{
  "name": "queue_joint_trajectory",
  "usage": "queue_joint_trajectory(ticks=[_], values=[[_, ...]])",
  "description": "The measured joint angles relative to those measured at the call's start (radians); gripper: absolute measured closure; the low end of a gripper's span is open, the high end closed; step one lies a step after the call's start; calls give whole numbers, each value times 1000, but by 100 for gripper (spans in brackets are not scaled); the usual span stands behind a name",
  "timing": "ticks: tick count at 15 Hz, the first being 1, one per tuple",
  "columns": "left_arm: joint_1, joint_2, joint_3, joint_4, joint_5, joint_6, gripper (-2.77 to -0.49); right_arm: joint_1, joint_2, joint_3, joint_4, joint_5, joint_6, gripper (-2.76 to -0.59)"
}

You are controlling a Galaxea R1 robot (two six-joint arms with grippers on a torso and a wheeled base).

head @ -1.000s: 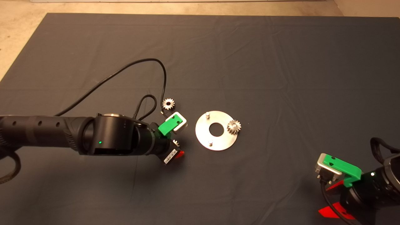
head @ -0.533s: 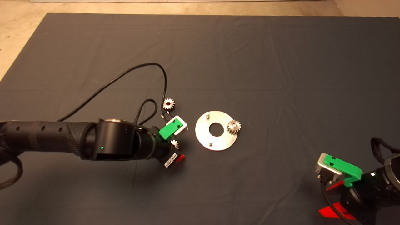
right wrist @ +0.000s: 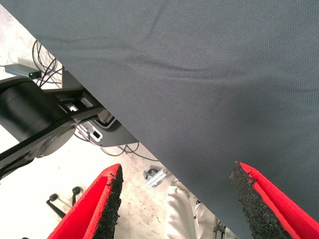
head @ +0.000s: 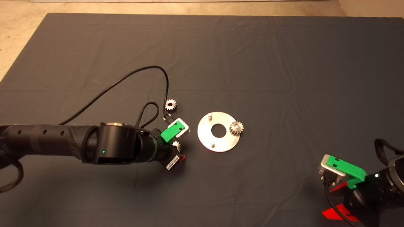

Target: Install three planetary gears onto the carrier pins

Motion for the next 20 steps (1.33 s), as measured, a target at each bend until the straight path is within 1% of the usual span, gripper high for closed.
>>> queue_joint_trajectory(ticks=[1, 7, 8, 9, 12, 14, 15, 16, 18, 20], values=[[0, 0, 0, 4, 0, 0, -138, 0, 0, 0, 0, 0, 0, -161], [0, 0, 1, 7, 0, 0, -138, 0, 0, 0, 0, 0, 0, -161], [0, 0, 1, 9, 0, 0, -128, 0, 0, 0, 0, 0, 0, -161], [0, 0, 2, 13, 0, 0, -124, 0, 0, 0, 0, 0, 0, -161], [0, 0, 3, 16, 0, 0, -124, 0, 0, 0, 0, 0, 0, -161], [0, 0, 6, 24, -1, 0, -124, 0, 0, 0, 0, 0, 0, -161], [0, 0, 8, 26, -1, 0, -121, 0, 0, 0, 0, 0, 0, -161], [0, 0, 8, 29, 0, 0, -113, 0, 0, 0, 0, 0, 0, -161], [0, 0, 8, 29, 0, 0, -112, 0, 0, 0, 0, 0, 0, -161], [4, 0, 9, 33, 0, 0, -104, 0, 0, 0, 0, 0, -1, -161]])
